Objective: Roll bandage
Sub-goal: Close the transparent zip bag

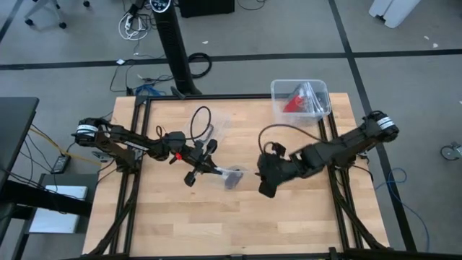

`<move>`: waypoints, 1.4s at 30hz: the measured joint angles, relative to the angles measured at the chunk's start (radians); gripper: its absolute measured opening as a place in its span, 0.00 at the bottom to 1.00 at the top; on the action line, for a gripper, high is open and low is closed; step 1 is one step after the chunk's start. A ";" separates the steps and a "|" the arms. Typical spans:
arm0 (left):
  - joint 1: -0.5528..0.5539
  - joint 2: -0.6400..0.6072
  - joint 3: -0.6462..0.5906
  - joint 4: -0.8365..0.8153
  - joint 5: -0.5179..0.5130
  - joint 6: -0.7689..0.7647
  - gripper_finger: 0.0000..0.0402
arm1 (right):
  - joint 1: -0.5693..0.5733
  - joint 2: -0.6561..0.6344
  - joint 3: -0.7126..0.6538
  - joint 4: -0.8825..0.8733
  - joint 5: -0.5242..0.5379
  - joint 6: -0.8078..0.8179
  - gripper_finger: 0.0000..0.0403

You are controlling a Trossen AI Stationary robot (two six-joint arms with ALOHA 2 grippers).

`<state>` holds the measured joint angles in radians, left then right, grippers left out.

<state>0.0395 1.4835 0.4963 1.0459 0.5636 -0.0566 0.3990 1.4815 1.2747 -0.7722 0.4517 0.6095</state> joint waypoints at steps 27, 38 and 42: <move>0.006 -0.112 -0.069 0.106 0.076 0.018 0.00 | 0.016 0.156 -0.665 1.908 0.093 -0.438 0.21; 0.006 -0.112 -0.069 0.113 0.087 0.005 0.00 | 0.007 0.153 -0.657 1.928 0.040 -0.491 0.19; 0.008 -0.112 -0.069 0.115 0.087 0.016 0.00 | 0.011 0.152 -0.657 1.935 0.034 -0.528 0.03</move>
<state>0.0470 1.3716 0.4274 1.1606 0.6505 -0.0402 0.4103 1.6337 0.6174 1.1631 0.4859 0.0817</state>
